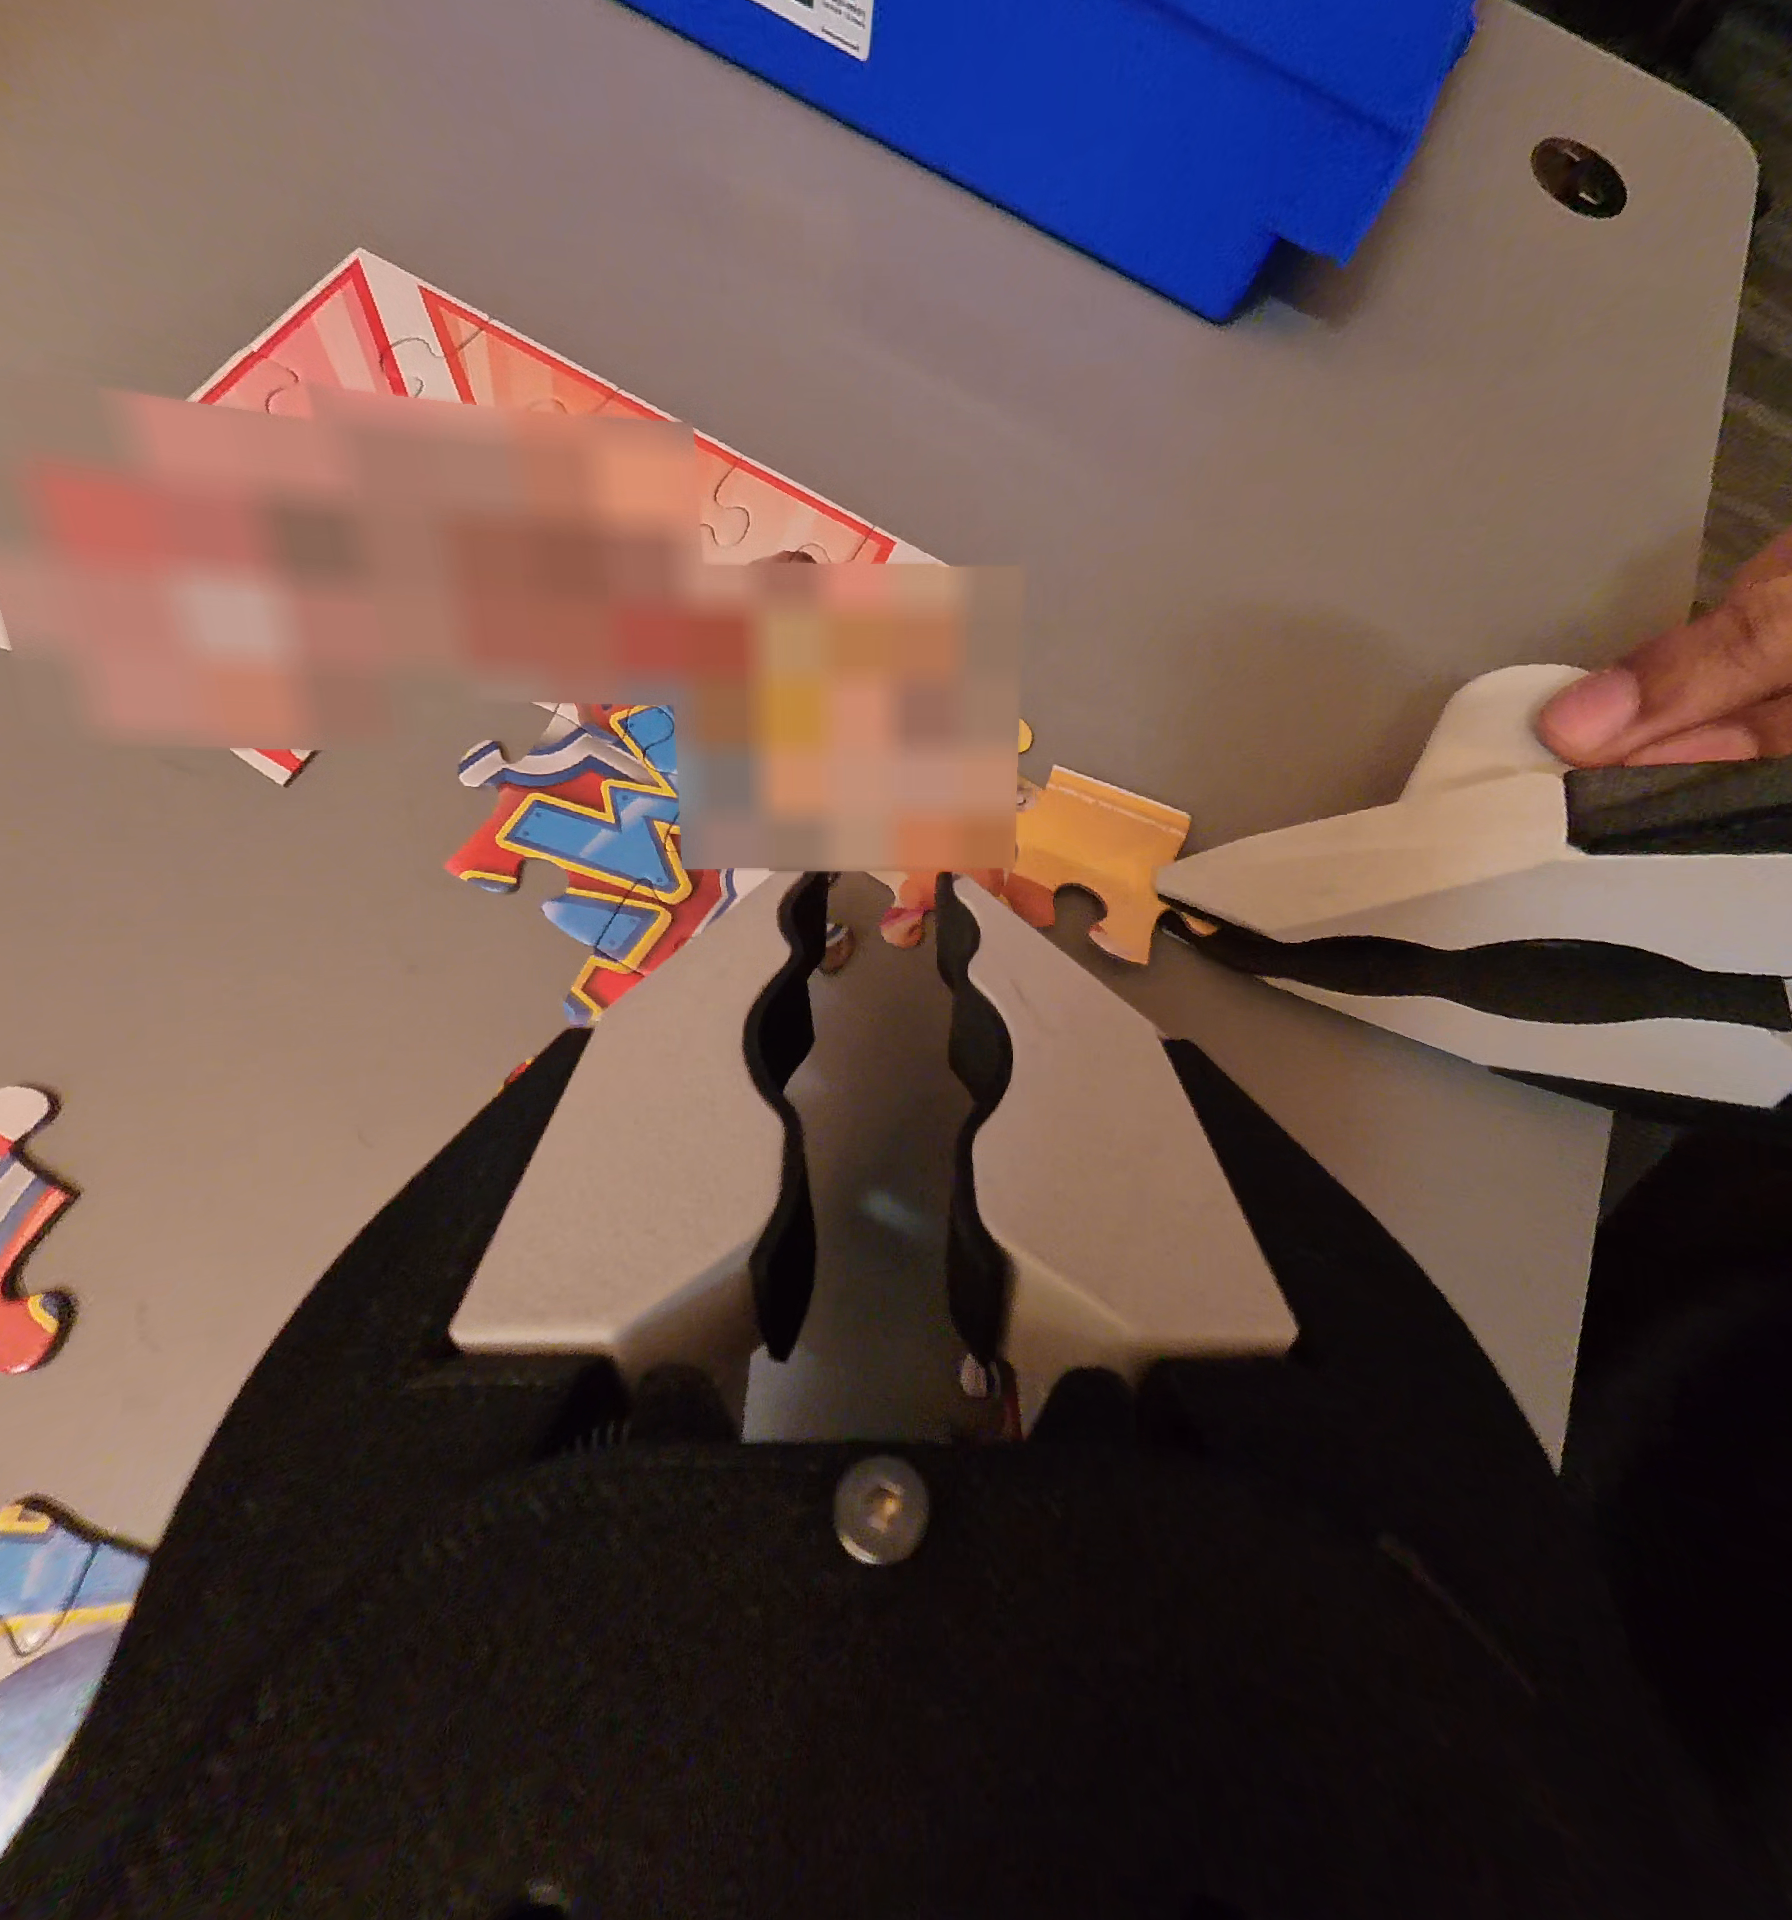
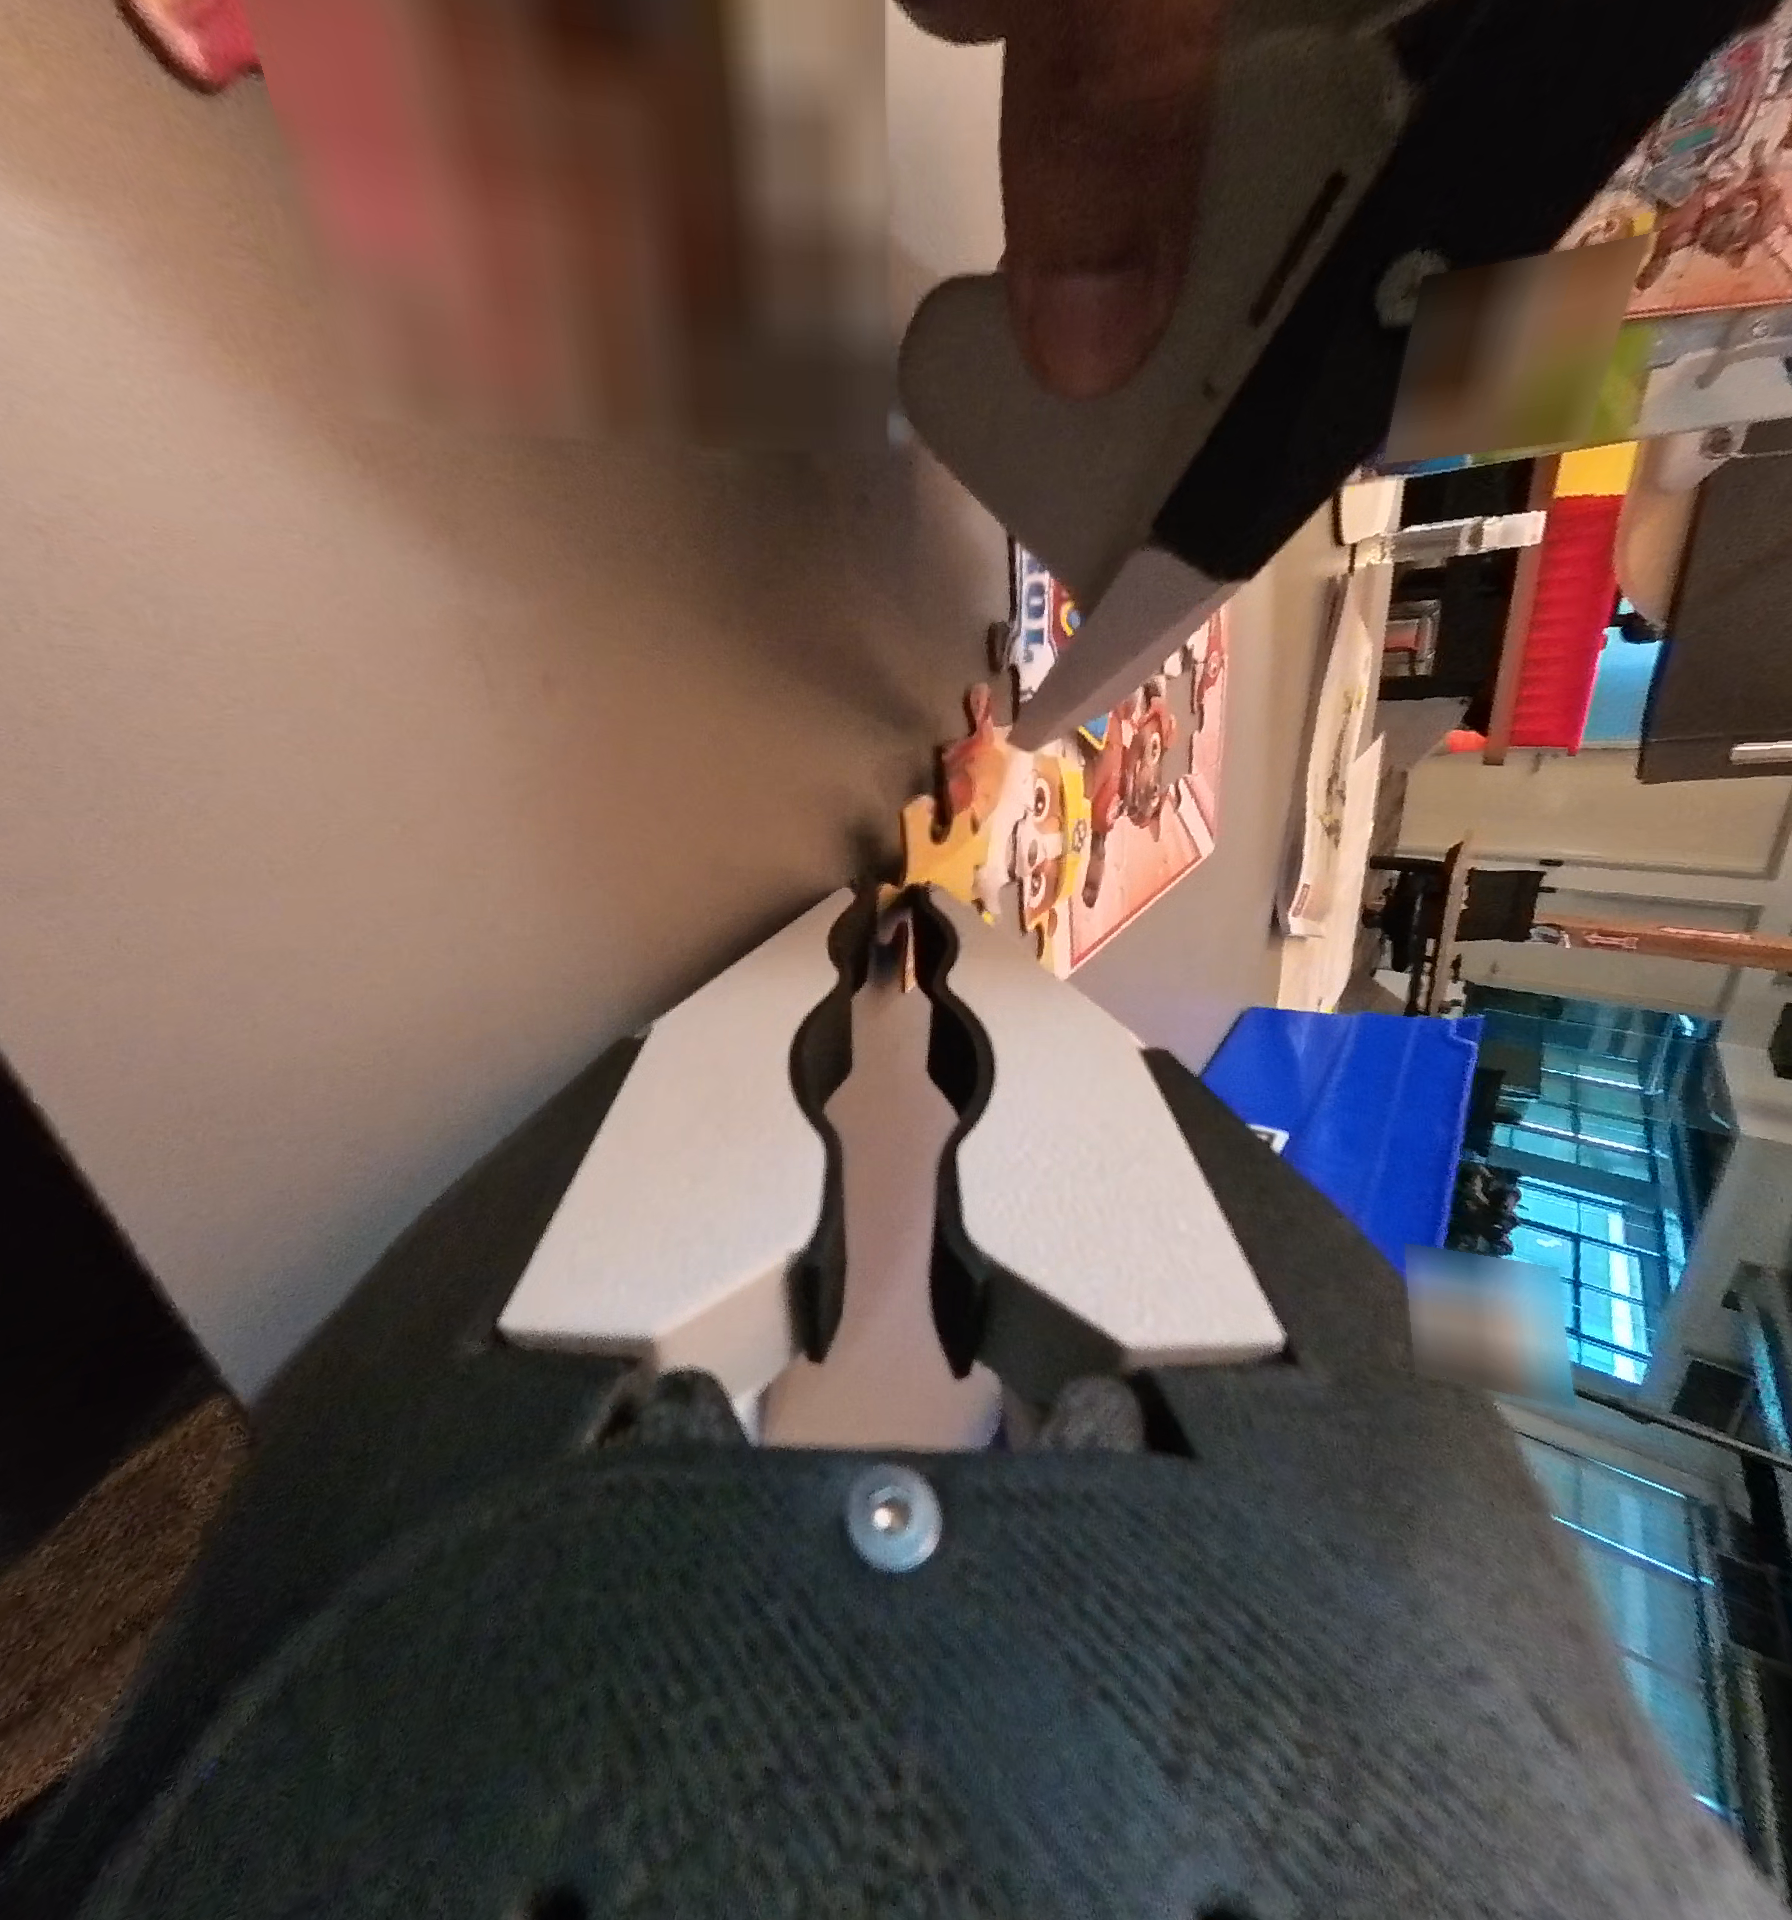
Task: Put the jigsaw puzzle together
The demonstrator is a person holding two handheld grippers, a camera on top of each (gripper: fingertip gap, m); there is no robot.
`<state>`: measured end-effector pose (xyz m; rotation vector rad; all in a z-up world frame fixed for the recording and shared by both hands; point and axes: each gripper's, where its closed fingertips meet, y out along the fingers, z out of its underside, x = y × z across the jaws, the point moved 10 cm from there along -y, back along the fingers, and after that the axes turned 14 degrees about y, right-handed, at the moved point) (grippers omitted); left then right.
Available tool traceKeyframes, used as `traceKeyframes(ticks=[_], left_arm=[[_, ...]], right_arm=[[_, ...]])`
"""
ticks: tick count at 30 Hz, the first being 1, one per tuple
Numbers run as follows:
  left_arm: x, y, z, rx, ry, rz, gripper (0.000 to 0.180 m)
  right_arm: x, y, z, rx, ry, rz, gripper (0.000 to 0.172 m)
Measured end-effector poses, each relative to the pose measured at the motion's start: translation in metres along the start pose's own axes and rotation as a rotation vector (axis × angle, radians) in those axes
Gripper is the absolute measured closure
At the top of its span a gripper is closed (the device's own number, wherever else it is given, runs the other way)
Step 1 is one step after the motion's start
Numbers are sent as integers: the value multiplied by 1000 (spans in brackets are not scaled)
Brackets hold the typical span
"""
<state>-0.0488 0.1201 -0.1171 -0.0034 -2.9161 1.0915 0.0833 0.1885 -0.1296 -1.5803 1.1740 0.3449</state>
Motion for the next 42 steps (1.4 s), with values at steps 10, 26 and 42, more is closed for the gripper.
traceKeyframes(ticks=[10, 26, 42], left_arm=[[-2, 5, 1, 18, 14, -2, 164], [-2, 4, 3, 15, 5, -10, 167], [-2, 6, 4, 41, -10, 9, 168]], right_arm=[[-2, -4, -4, -5, 37, -30, 157], [-14, -15, 5, -51, 259, -152, 142], [-37, 1, 28, -97, 622, -375, 129]])
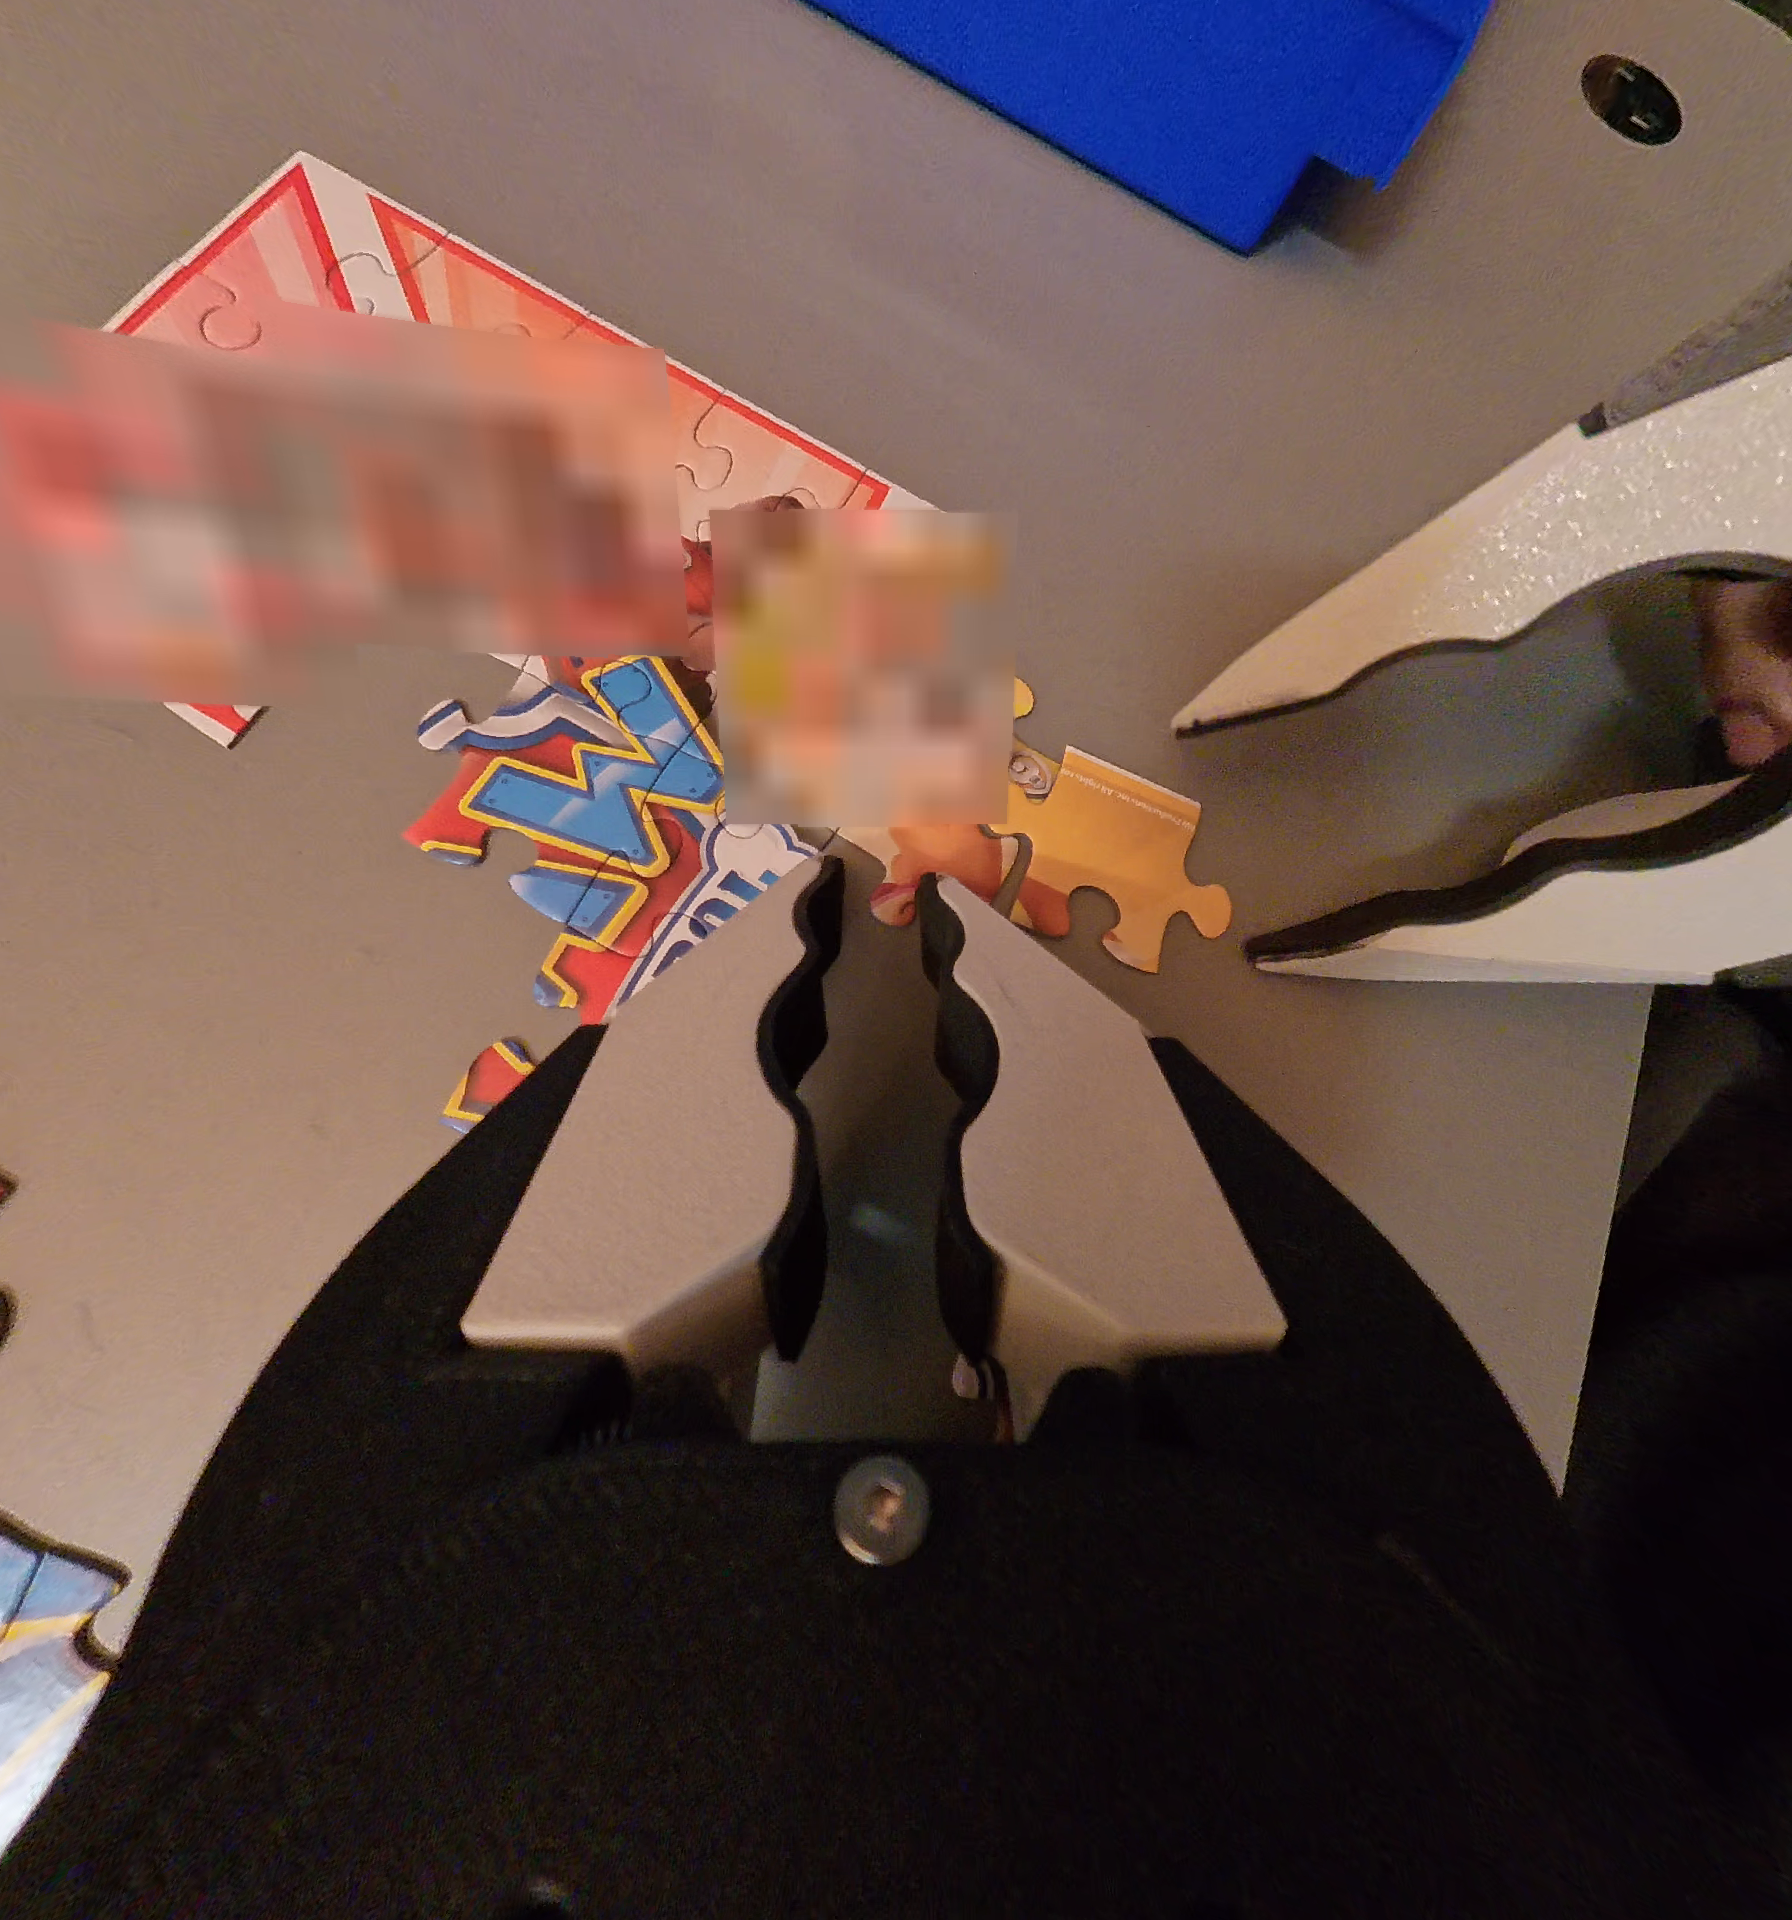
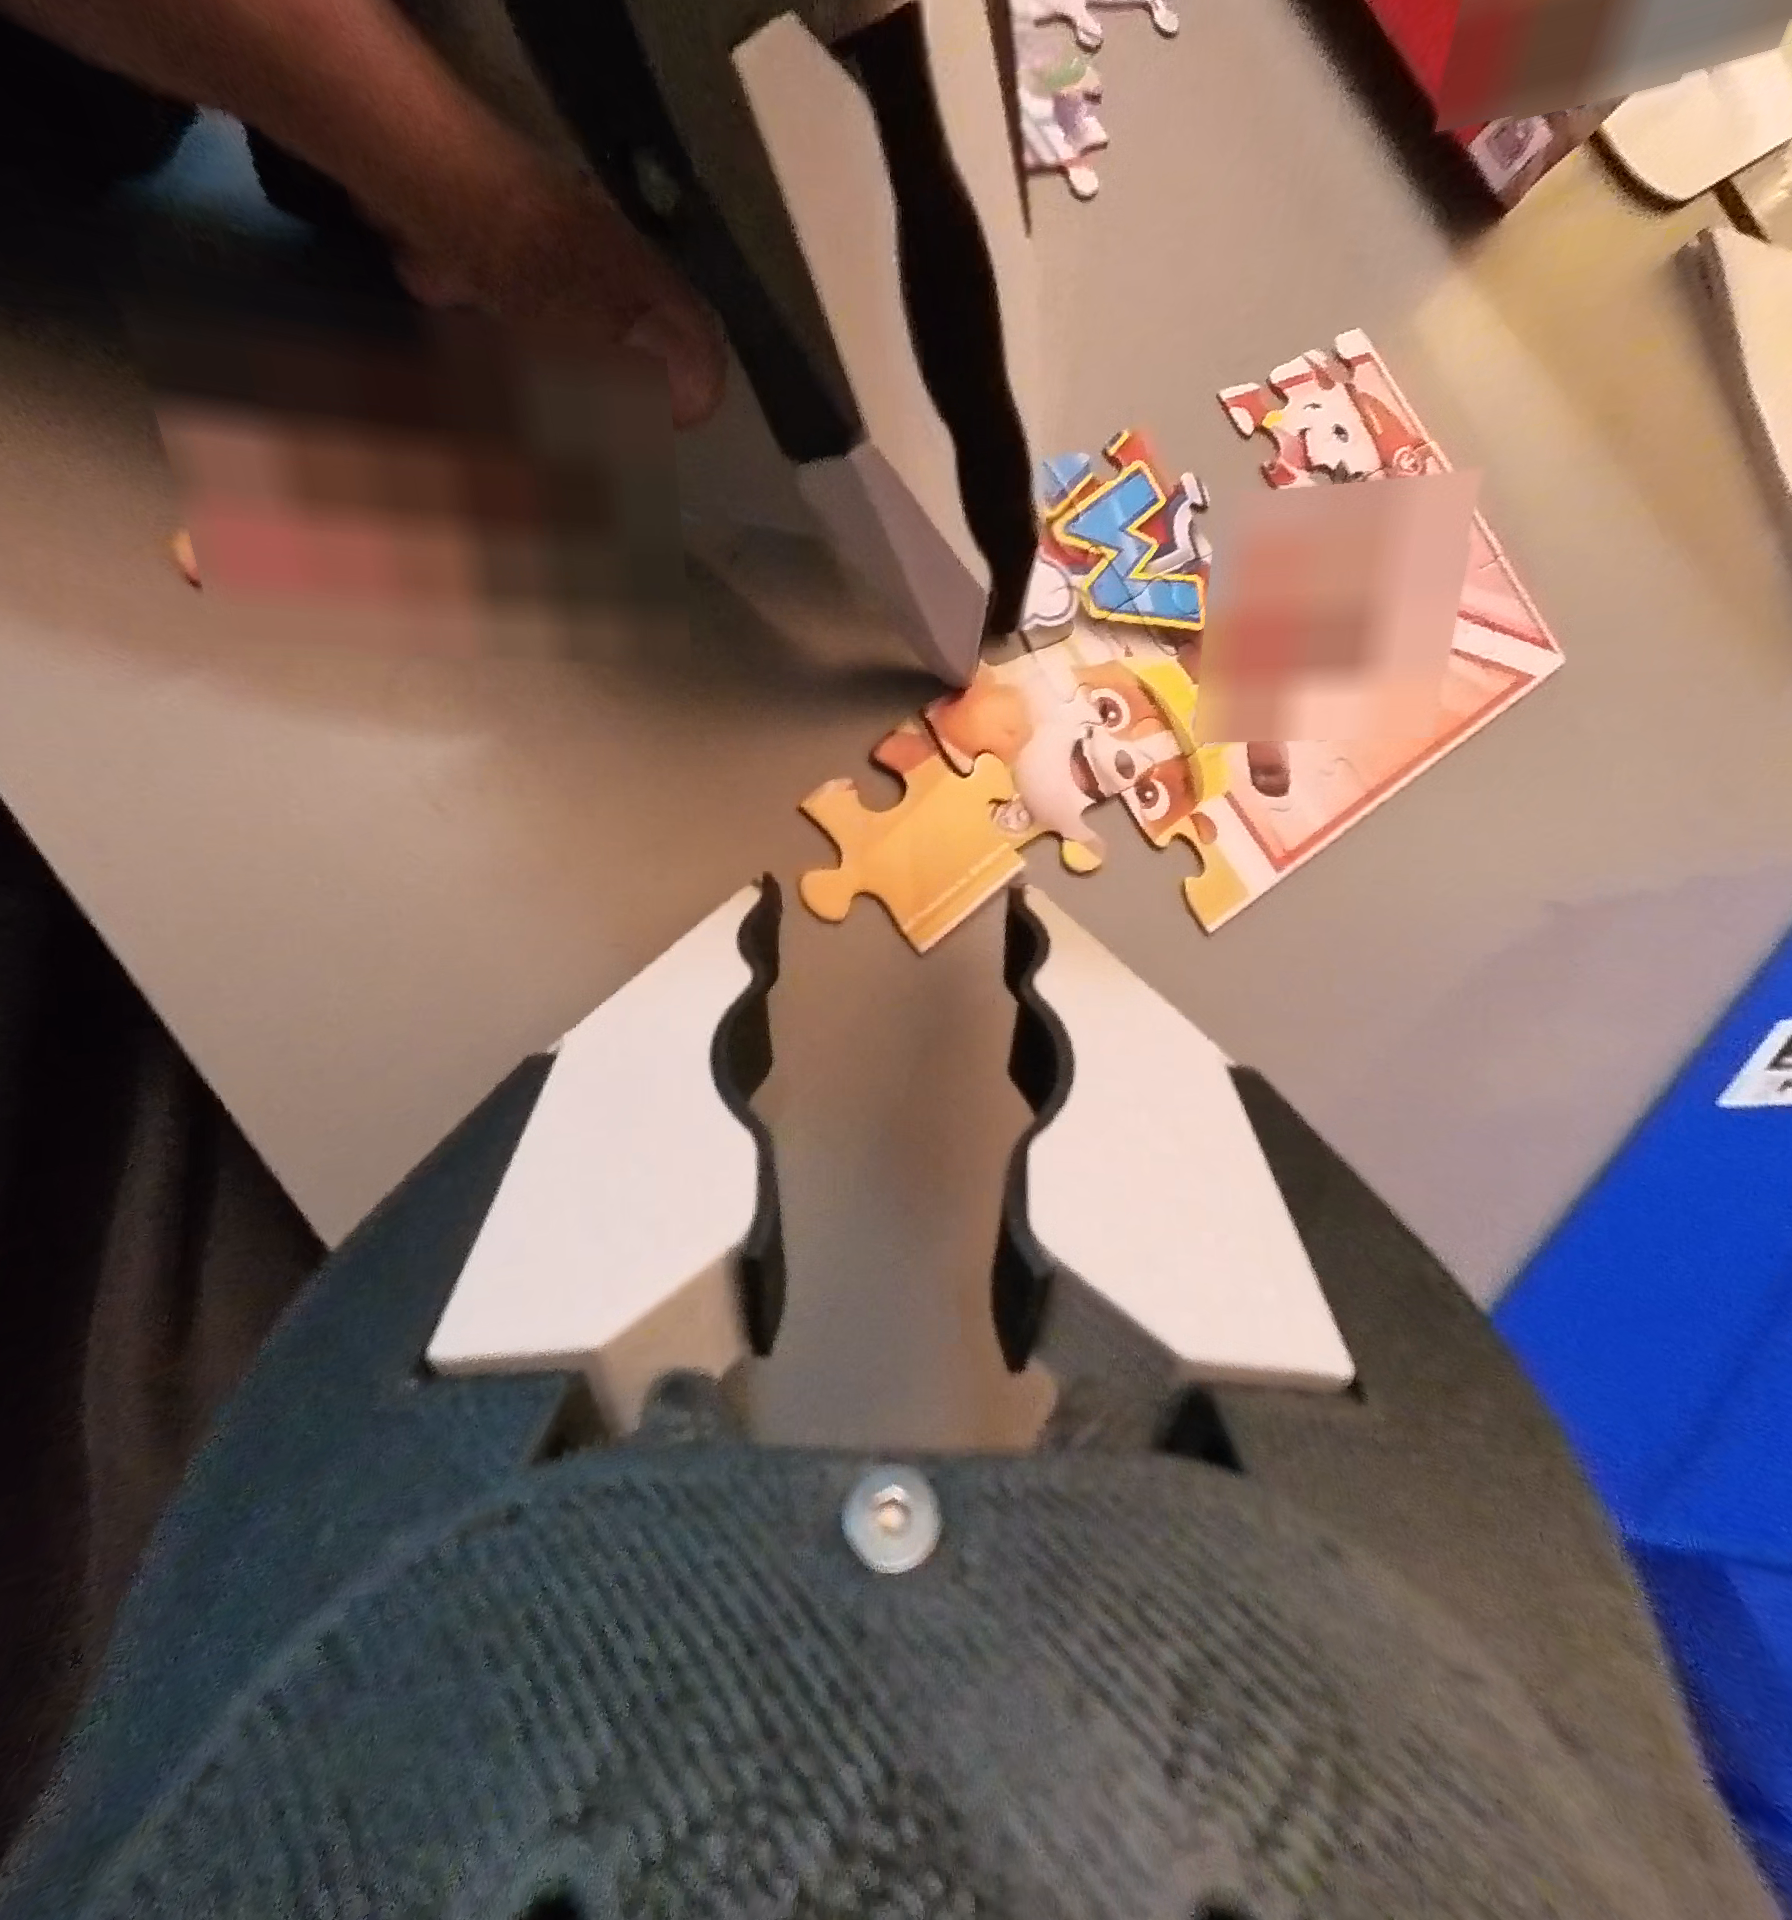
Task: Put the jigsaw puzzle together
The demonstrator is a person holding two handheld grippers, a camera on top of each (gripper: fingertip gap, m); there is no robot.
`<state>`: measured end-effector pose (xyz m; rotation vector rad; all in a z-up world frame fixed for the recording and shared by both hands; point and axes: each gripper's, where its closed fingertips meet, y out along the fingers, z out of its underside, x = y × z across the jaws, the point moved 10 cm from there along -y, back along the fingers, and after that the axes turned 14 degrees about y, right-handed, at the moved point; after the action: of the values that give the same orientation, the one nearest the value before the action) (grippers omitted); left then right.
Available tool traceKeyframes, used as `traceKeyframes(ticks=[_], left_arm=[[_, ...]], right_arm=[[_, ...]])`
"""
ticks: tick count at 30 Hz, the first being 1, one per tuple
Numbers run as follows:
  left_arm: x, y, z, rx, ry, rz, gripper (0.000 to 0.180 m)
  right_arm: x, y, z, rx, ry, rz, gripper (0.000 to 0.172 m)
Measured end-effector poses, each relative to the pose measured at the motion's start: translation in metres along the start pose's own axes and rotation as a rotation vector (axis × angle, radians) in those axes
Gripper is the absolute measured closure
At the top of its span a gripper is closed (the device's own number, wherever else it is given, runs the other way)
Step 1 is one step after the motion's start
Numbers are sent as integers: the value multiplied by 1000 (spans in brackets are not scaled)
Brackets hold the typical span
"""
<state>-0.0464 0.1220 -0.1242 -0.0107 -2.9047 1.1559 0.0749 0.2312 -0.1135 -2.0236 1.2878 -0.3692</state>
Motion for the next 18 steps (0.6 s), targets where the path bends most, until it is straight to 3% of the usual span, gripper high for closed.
traceKeyframes(ticks=[10, 18], left_arm=[[0, 0, 0, -3, -12, 11, 171], [2, 0, 1, -6, -25, 19, 172]], right_arm=[[-22, 16, -1, -13, 132, -207, 114], [-19, 14, 2, 0, 169, -237, 119]])
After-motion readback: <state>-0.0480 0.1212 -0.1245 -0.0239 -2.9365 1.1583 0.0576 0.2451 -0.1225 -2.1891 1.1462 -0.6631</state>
